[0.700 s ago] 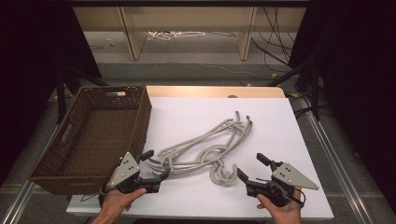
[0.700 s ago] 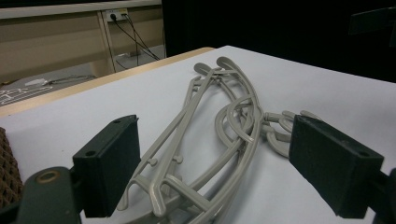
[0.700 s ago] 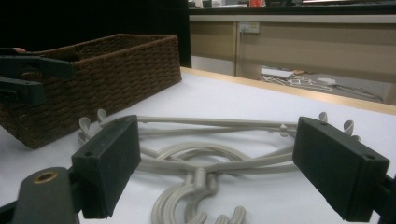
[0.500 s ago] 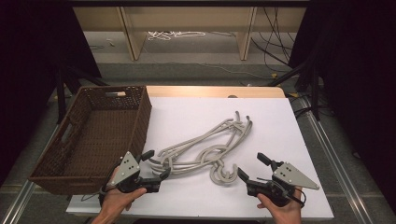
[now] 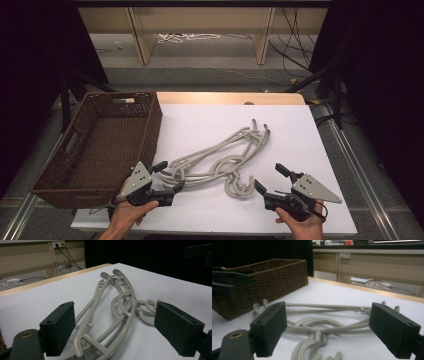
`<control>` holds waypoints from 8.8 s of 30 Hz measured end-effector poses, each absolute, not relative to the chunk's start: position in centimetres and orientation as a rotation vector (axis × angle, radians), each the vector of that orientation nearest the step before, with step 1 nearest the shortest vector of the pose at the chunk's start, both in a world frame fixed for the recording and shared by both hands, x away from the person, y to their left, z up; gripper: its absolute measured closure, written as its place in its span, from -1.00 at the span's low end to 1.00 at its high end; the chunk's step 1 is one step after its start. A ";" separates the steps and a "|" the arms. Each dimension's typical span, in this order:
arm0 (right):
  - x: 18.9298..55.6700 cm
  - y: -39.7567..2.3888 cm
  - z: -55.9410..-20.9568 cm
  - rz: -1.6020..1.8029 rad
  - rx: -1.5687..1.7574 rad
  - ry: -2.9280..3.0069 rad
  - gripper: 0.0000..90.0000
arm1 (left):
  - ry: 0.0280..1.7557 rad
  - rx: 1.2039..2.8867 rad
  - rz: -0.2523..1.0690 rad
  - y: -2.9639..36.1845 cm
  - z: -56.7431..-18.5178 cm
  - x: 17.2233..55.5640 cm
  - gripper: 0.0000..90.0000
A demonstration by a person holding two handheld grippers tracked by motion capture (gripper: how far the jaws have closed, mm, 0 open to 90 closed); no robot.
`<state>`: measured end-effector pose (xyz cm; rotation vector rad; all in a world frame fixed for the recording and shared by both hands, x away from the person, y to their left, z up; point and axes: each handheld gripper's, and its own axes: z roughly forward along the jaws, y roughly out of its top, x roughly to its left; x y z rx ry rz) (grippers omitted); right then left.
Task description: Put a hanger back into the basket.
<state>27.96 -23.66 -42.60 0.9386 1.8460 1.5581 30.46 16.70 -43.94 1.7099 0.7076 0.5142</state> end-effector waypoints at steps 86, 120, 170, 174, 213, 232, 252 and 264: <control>28.0 -24.1 -42.4 1.559 0.983 1.895 -0.63 | 0.573 2.385 0.374 4.3 -43.6 36.9 0.81; 28.0 -24.1 -42.4 1.583 0.957 1.892 -0.64 | 0.735 1.957 0.284 13.0 -32.7 37.9 0.81; 28.5 -23.6 -42.9 1.561 0.968 1.932 -0.64 | 0.961 1.886 0.553 30.6 -32.4 36.7 0.81; 28.5 -23.6 -42.9 1.563 0.969 1.929 -0.64 | 0.966 1.905 0.569 31.5 -32.9 36.5 0.81; 28.9 -23.5 -43.3 1.558 0.998 1.930 -0.64 | 0.957 2.157 0.528 36.4 -37.5 36.0 0.81; 29.0 -23.3 -43.5 1.542 1.003 1.946 -0.64 | 0.987 2.319 0.401 34.3 -39.0 37.9 0.80; 29.1 -23.3 -43.5 1.546 0.995 1.939 -0.64 | 0.987 2.181 0.502 31.7 -35.0 36.4 -0.09; 29.0 -23.2 -43.4 1.555 0.994 1.943 -0.64 | 0.865 1.993 0.471 23.6 -33.1 33.8 -0.34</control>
